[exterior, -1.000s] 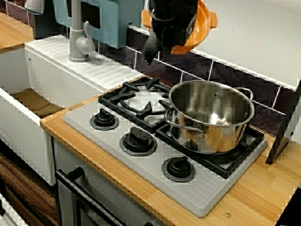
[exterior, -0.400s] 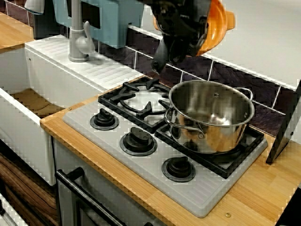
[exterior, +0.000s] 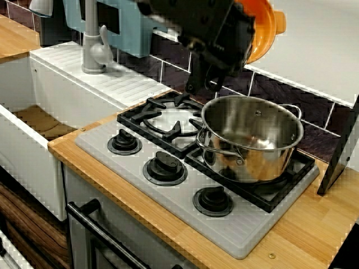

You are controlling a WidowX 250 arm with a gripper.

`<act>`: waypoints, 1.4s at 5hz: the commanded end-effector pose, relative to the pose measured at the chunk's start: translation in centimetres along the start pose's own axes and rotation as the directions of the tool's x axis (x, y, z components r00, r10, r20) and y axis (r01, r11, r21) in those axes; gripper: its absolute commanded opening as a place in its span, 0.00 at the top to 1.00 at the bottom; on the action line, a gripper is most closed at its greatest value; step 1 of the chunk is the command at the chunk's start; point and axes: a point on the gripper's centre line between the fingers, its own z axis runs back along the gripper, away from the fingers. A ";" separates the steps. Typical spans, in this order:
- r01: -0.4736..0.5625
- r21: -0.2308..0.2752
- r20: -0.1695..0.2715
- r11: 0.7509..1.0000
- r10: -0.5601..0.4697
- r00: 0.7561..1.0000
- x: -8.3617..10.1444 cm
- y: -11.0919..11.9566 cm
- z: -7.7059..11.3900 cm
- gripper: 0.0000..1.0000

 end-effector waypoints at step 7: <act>-0.122 -0.121 0.107 0.985 0.135 0.985 -2.2 2.9 -0.1 1.00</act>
